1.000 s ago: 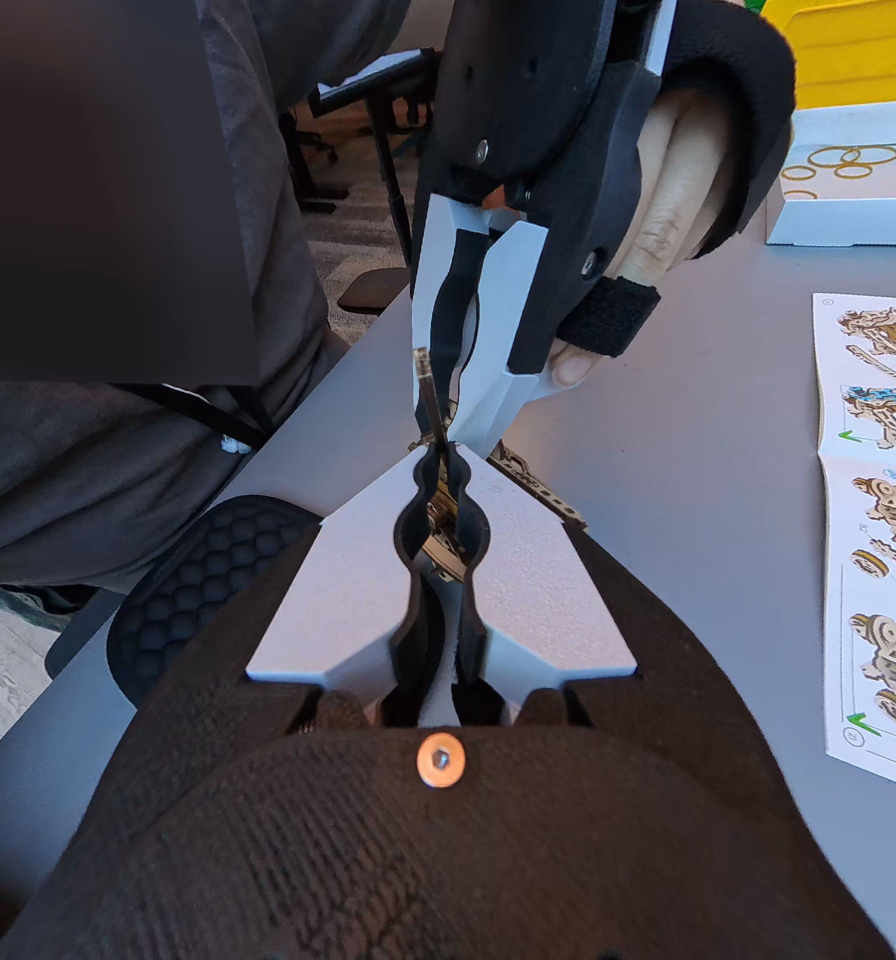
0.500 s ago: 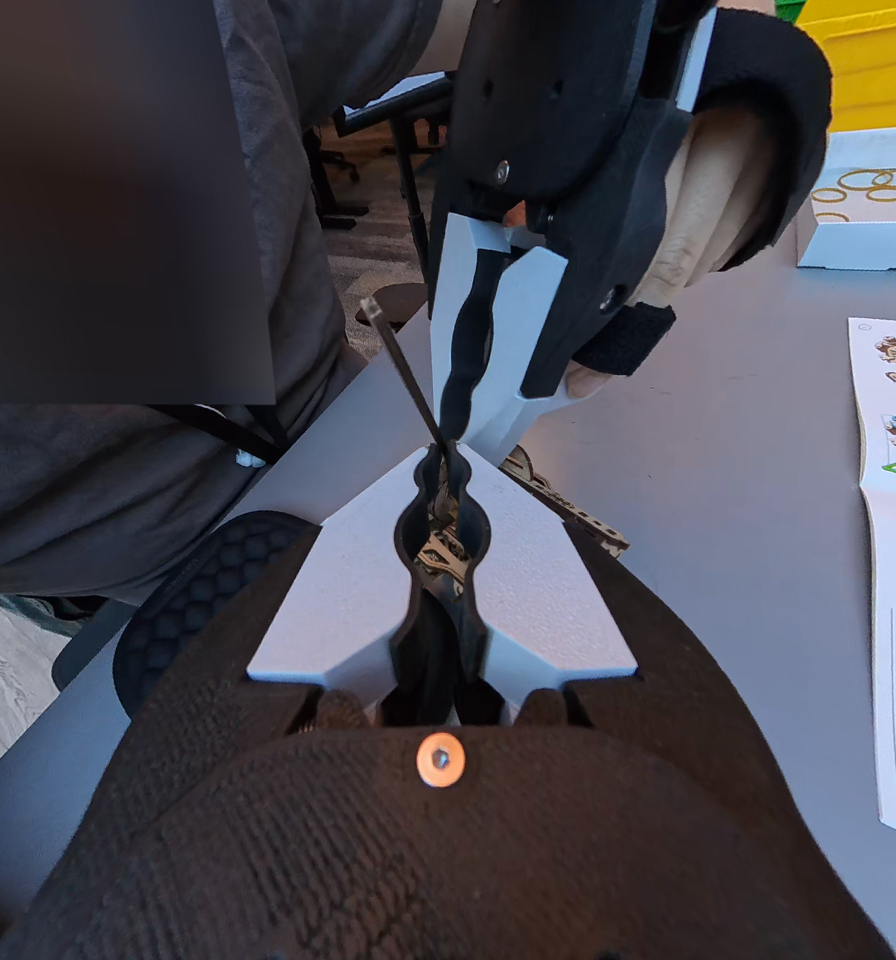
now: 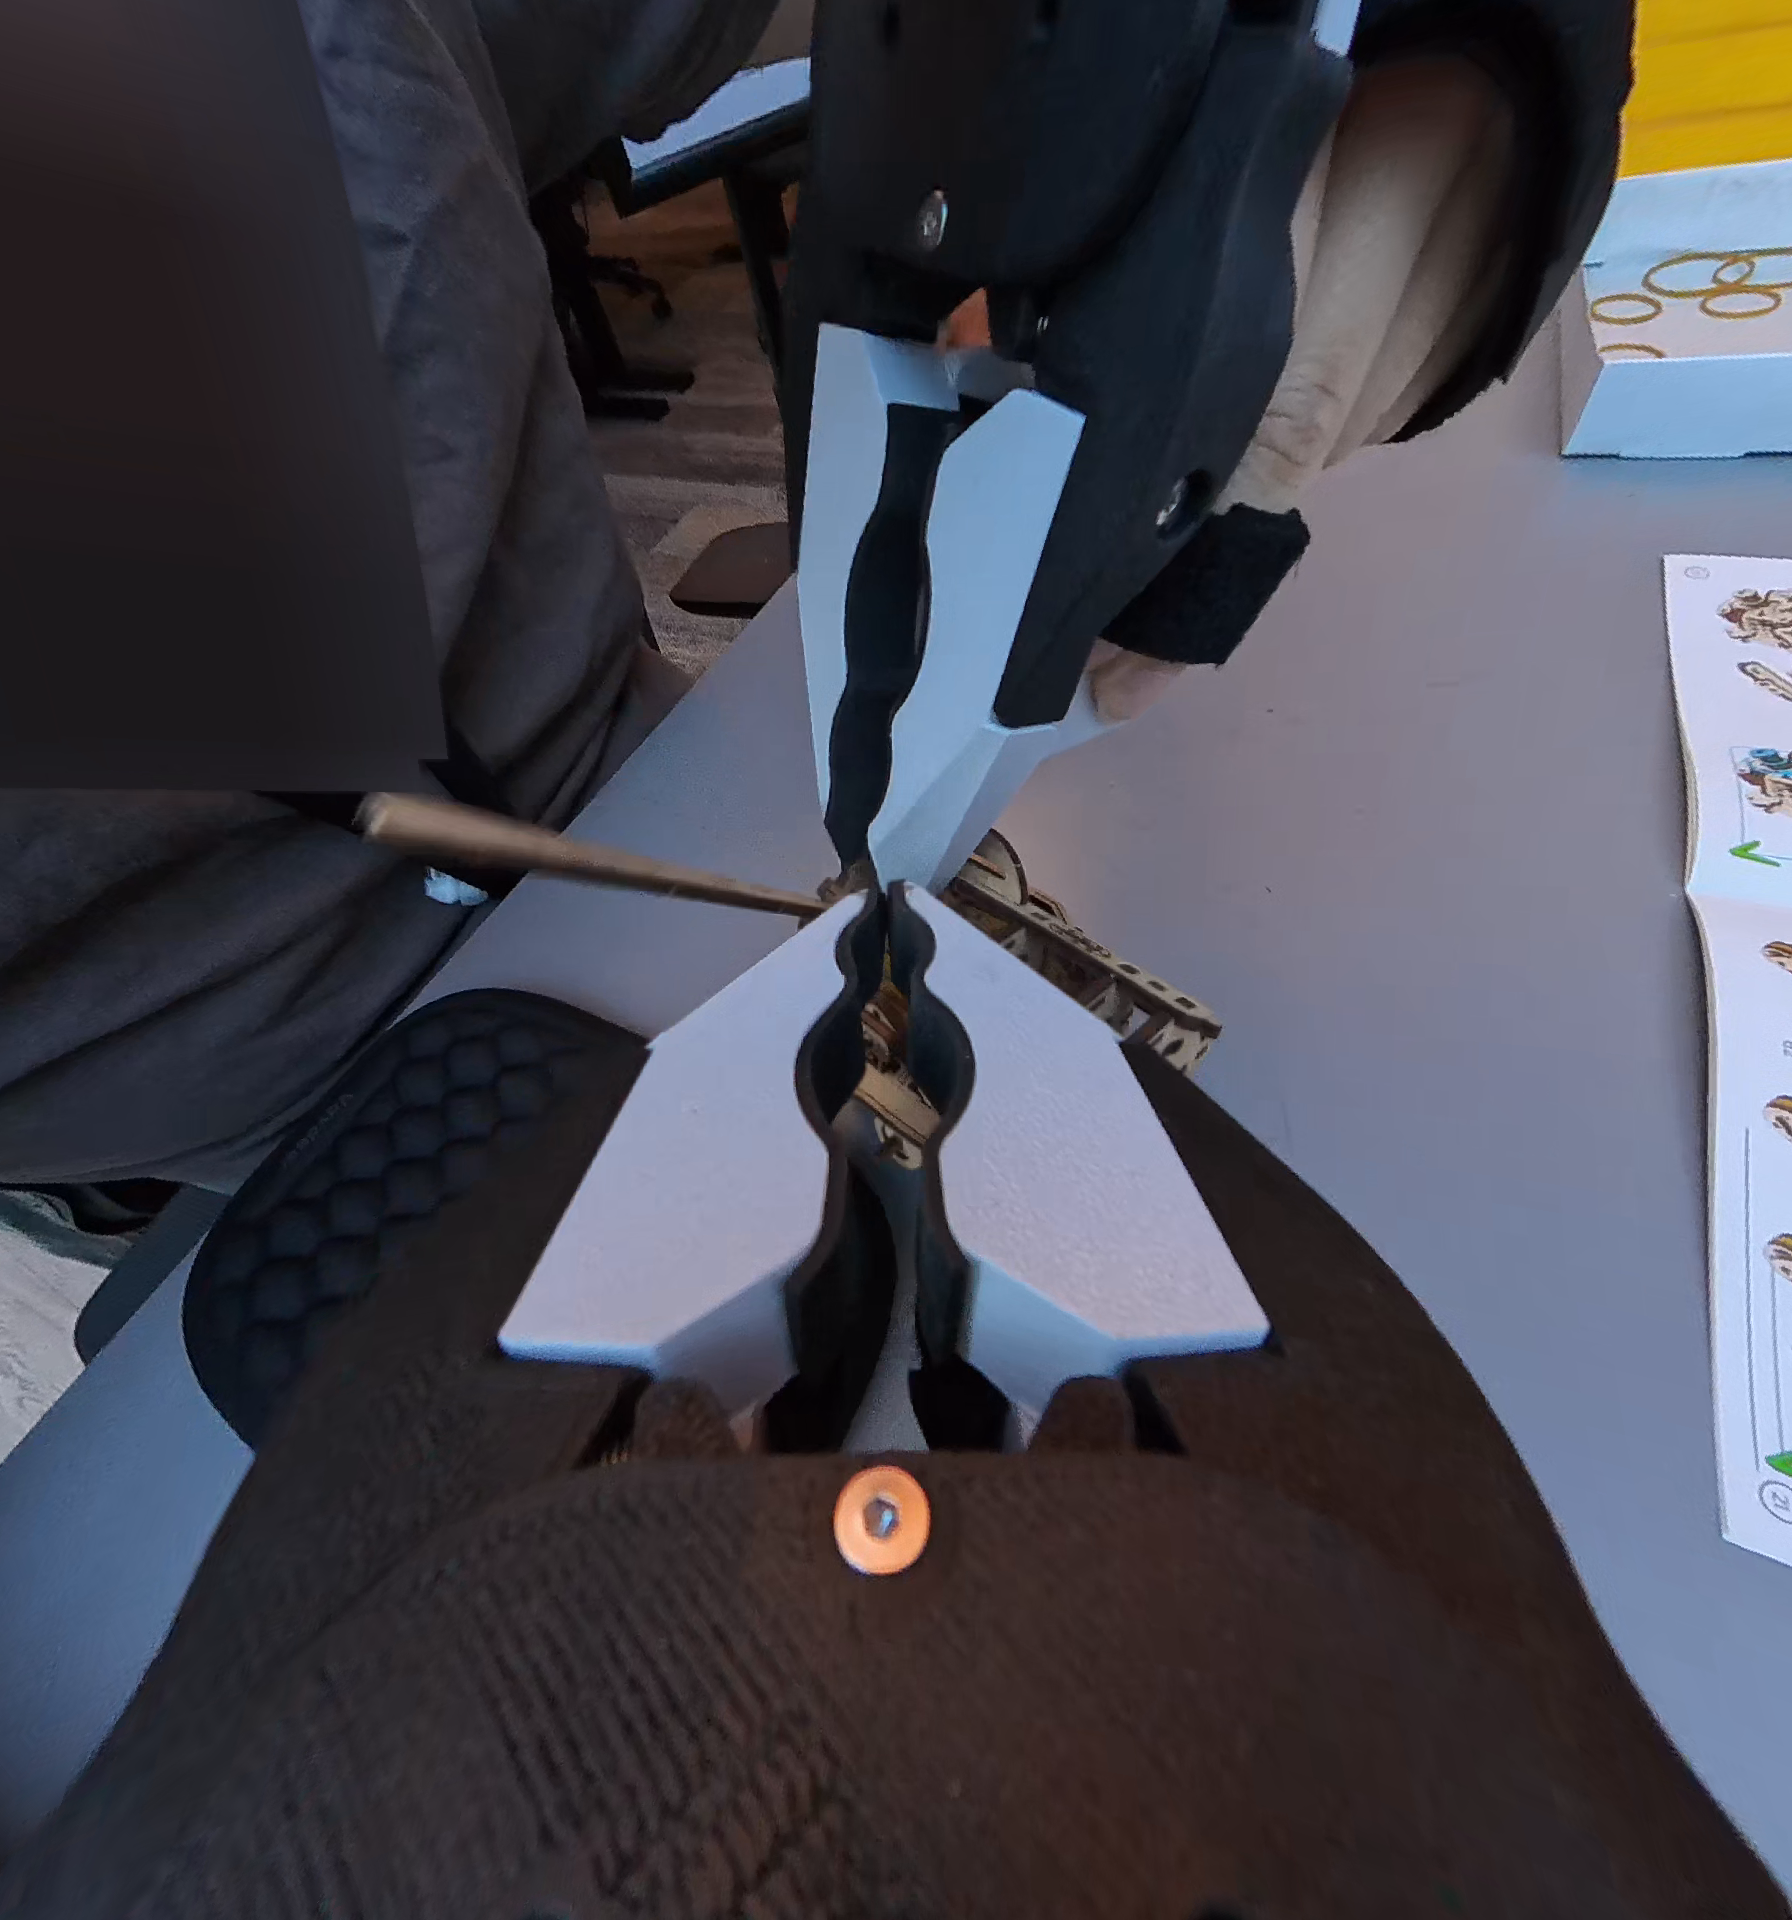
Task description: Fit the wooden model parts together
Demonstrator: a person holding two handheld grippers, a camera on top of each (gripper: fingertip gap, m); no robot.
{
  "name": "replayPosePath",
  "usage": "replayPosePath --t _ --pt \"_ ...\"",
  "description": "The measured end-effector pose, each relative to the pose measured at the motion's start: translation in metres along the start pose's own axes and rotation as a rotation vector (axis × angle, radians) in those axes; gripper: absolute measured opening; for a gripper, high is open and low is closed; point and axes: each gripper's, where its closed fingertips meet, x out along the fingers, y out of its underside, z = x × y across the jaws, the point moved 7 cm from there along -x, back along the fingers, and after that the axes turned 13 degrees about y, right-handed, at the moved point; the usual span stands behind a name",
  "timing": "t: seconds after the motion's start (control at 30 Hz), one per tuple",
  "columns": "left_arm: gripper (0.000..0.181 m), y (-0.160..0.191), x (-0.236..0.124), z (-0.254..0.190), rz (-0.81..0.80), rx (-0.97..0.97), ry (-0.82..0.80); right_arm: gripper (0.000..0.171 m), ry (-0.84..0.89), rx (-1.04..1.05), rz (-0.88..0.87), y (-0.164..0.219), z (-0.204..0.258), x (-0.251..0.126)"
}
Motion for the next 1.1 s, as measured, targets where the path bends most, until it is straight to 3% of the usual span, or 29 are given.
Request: replayPosePath --t 0.03,0.27,0.5,0.67,0.77,0.97,1.1 --pt "0.008 0.000 0.000 0.000 0.001 0.002 0.000 0.000 0.010 -0.013 0.016 0.001 0.000 -0.002" --pt "0.008 0.000 0.000 -0.001 0.001 0.000 -0.008 0.016 0.196 -0.064 0.057 0.004 -0.004 -0.037" --pt "0.007 0.000 0.000 -0.001 0.008 0.007 -0.018 0.041 0.429 0.178 -0.094 0.036 0.025 -0.070" --pt "0.008 0.001 0.000 -0.001 -0.002 0.004 -0.022 0.044 0.741 0.174 -0.035 0.068 0.066 -0.052" --pt "0.007 0.001 0.000 -0.001 -0.005 0.002 -0.023 0.038 0.822 0.119 -0.017 0.068 0.084 -0.037" --pt "0.007 0.000 0.000 -0.002 0.002 0.001 -0.029 0.024 0.644 0.253 -0.015 0.068 0.074 -0.032" --pt "0.007 0.001 0.000 -0.002 0.005 -0.001 -0.033 0.025 0.570 0.330 -0.029 0.070 0.066 -0.036"
